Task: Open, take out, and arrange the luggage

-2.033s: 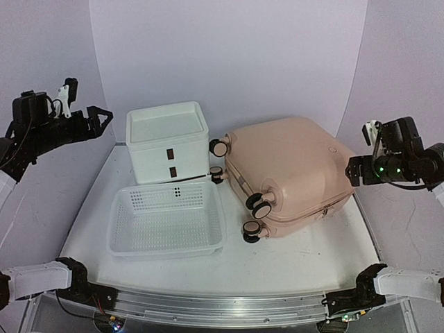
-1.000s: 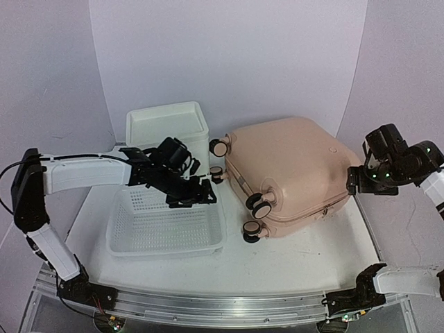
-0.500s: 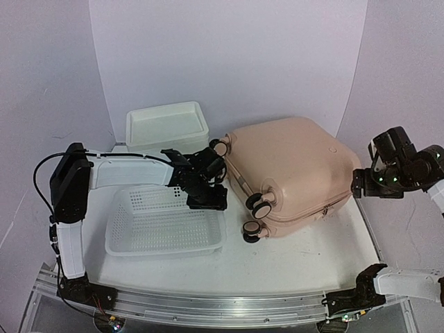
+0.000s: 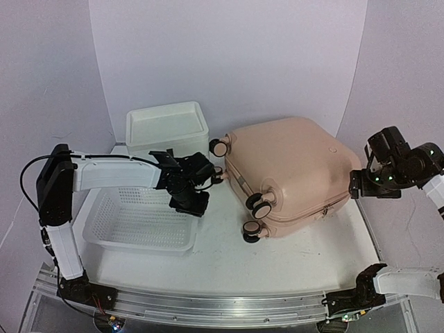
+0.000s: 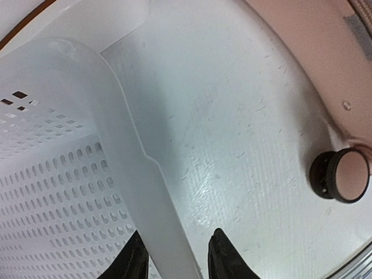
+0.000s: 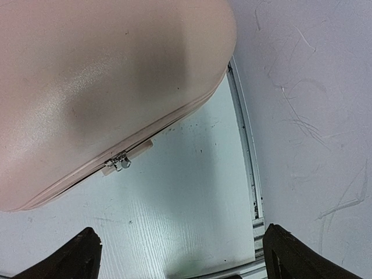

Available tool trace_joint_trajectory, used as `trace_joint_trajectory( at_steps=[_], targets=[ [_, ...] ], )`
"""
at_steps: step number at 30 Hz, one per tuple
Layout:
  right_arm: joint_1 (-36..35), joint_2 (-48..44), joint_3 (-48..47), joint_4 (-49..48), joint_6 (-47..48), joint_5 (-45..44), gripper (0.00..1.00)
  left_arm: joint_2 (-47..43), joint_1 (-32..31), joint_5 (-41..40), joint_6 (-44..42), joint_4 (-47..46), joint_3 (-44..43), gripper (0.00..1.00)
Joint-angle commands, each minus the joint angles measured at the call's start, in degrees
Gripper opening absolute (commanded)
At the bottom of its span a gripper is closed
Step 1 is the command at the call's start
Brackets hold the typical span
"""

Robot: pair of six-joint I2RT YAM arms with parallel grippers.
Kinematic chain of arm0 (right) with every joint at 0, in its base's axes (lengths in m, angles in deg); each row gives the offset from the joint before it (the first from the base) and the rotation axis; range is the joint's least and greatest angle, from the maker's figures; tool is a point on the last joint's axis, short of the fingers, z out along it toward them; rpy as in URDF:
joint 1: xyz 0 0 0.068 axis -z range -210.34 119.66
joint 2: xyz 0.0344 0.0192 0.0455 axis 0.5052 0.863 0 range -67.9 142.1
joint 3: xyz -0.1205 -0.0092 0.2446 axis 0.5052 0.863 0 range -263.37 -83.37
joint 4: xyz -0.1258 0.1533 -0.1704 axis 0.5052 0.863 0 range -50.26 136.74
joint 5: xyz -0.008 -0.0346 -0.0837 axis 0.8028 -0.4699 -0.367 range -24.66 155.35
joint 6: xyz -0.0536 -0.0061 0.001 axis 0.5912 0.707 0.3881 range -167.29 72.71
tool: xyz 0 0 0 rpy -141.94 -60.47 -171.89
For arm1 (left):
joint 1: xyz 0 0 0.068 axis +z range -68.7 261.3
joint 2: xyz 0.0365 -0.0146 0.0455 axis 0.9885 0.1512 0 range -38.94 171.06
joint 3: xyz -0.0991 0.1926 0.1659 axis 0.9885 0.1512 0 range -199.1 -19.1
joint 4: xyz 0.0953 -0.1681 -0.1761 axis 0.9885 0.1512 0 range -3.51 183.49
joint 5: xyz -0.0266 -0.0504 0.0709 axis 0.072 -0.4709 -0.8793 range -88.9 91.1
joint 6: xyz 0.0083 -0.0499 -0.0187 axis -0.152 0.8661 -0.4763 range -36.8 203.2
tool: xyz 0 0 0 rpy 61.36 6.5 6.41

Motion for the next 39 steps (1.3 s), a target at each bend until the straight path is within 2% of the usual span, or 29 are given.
trace_joint_trajectory(
  at_steps=[1,7,16,24,26,31,33,35,39],
  targets=[
    [0.28,-0.06,0.53,-1.29,0.23,-0.87,0.98,-4.99,0.70,-3.79,-2.23,7.27,5.78,0.34],
    [0.28,0.13,0.74,-1.61,0.26,-0.80,0.98,-10.56,1.67,-4.44,3.89,10.57,13.08,0.32],
    [0.28,-0.10,0.83,-2.06,0.12,-1.08,0.98,-21.63,1.67,-3.74,22.03,12.63,25.69,0.31],
    [0.29,1.82,0.10,-3.27,0.45,0.31,0.98,-24.33,1.28,-1.94,39.54,12.18,27.25,0.27],
    [0.24,2.05,0.04,-3.57,0.85,0.11,0.98,-22.79,0.62,-0.53,43.61,12.13,26.50,0.21],
    [0.29,1.38,-0.46,-3.50,1.73,-0.11,0.98,-19.69,0.36,-1.91,43.06,14.00,24.39,0.18],
    [0.29,-0.01,0.36,-3.48,1.85,-0.77,0.98,-20.84,0.36,-3.10,43.22,14.87,25.66,0.22],
    [0.28,-1.13,1.00,-3.51,2.16,-1.10,0.98,-22.55,0.32,-5.00,42.14,16.65,26.12,0.32],
    [0.28,-1.35,1.94,-3.48,2.87,-1.83,0.98,-28.13,0.19,-7.36,32.72,17.04,24.06,0.72]
  ],
)
